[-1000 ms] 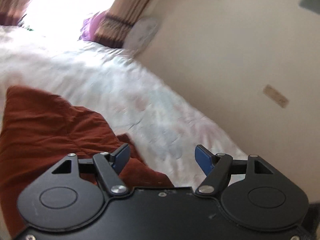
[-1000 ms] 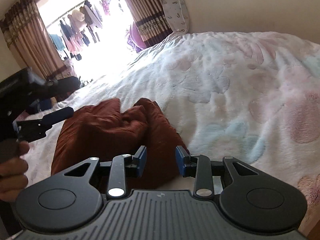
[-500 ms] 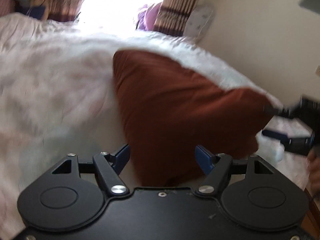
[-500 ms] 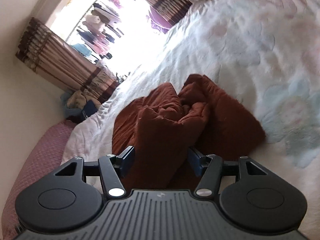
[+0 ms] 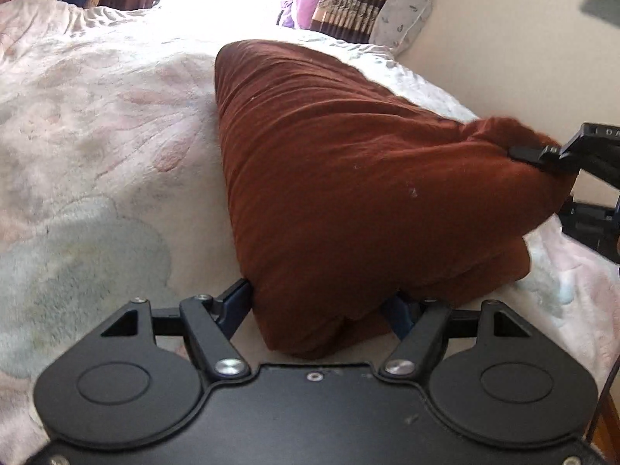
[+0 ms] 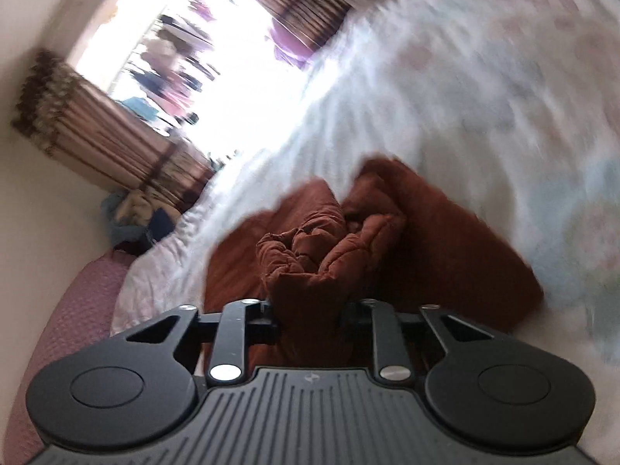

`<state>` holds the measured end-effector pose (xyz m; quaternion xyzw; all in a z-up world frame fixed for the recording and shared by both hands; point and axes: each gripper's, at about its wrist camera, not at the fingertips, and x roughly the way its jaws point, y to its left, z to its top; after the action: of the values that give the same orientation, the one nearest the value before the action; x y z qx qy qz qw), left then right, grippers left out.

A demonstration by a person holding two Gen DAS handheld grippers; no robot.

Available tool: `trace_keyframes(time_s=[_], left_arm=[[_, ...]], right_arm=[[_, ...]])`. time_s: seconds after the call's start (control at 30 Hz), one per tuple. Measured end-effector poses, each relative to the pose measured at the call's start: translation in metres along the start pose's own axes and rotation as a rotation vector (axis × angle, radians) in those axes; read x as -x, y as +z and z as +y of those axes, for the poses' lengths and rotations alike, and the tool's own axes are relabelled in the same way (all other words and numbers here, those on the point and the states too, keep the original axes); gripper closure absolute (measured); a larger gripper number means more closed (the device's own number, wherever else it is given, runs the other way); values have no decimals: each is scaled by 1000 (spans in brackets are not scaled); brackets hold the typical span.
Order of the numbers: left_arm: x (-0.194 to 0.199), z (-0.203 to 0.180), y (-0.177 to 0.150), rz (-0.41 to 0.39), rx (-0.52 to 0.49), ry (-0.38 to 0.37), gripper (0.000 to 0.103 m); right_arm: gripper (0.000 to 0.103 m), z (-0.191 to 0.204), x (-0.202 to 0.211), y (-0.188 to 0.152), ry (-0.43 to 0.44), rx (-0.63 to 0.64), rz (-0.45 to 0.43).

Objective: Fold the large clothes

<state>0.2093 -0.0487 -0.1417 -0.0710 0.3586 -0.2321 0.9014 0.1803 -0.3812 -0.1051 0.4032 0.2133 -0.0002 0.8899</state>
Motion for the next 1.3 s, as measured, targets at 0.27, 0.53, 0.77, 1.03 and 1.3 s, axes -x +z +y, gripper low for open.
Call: trace_keyframes(time_s=[0.27,0.53,0.77,1.03,1.3], left_arm=[[-9,1,9,18,16,16,27],[-38,28,-2,105,99,1,26],[-4,24,12,154,6,-1,29],[41,35,60,-14,60,-67,30],[-8,17,101,-89,181,-162,30]], right_arm=[[80,-31,21,20,-75,-10,-108],[77,-93,-9,-22,-131,-73,-22],[41,-91,13,-4,-77,-63,-10],[39,-41,24,43,-95,167,-56],[39,-9,-74,95,-131,302,103]])
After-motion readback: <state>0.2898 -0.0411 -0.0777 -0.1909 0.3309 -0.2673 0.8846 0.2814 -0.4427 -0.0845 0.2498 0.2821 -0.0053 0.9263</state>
